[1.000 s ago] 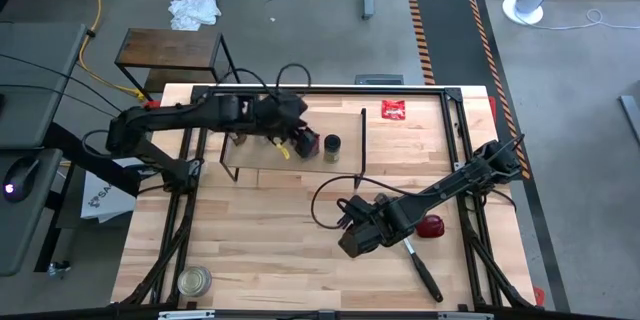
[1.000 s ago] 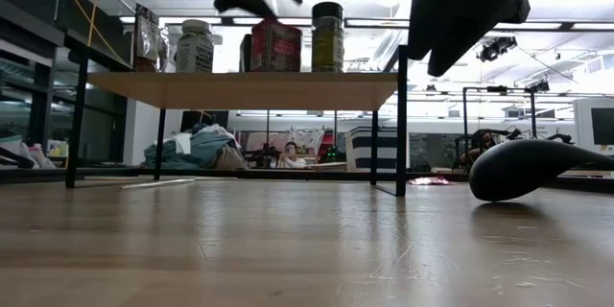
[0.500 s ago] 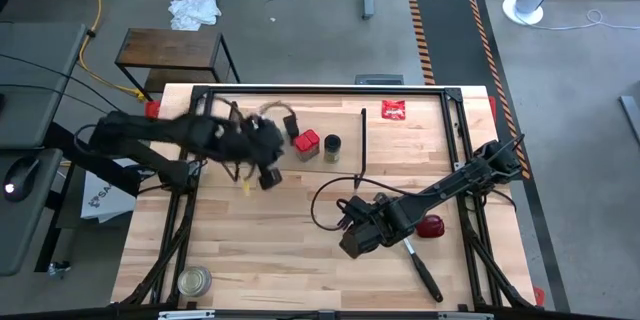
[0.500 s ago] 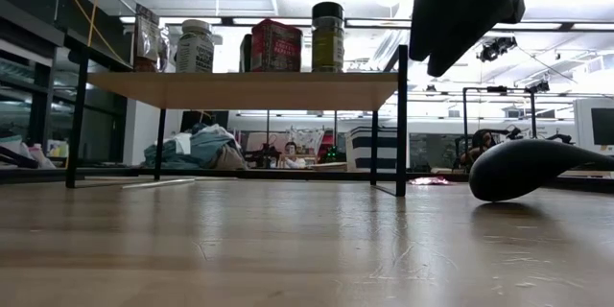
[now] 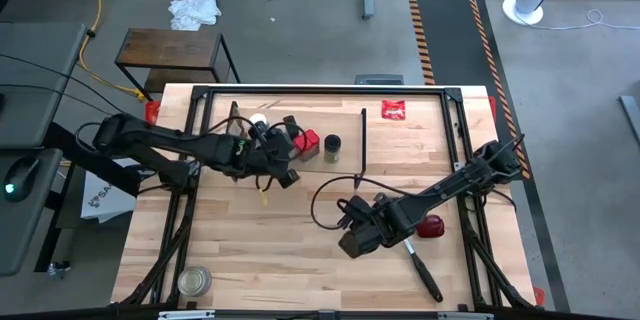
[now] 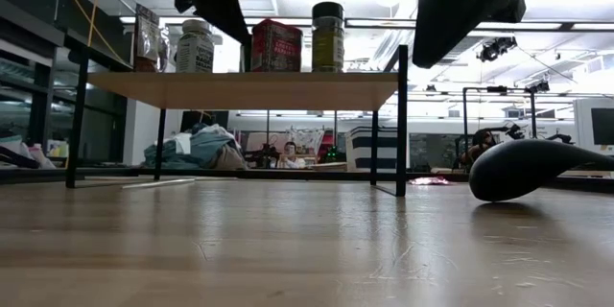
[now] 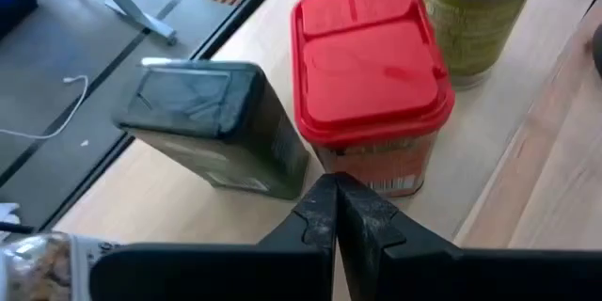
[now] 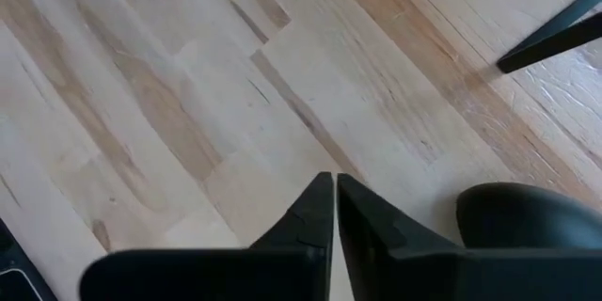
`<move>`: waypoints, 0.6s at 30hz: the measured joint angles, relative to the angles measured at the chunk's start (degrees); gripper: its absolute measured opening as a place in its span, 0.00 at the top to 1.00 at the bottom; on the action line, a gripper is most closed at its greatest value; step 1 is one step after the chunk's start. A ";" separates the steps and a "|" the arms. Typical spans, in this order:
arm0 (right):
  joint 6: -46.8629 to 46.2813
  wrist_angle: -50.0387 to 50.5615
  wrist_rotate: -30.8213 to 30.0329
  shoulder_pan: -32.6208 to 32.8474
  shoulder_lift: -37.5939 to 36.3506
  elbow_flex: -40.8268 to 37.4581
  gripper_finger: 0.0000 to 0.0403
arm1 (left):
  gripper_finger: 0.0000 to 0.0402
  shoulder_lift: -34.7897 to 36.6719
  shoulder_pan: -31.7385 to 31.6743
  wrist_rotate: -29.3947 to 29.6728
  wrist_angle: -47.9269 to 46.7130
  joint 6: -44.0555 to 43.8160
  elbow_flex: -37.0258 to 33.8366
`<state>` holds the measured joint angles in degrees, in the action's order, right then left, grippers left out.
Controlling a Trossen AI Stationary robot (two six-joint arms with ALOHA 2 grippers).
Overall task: Shelf spices
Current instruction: Put the red seasoning can on the shelf
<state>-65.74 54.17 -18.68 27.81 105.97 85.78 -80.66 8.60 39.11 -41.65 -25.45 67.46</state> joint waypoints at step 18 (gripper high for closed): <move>-0.31 -0.04 -0.30 0.48 0.00 0.00 1.00 | 1.00 -0.22 -2.58 1.08 13.33 -1.01 -2.27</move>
<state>-66.04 54.13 -18.97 28.29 105.97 85.78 -80.88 6.02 40.19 -28.32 -26.46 65.19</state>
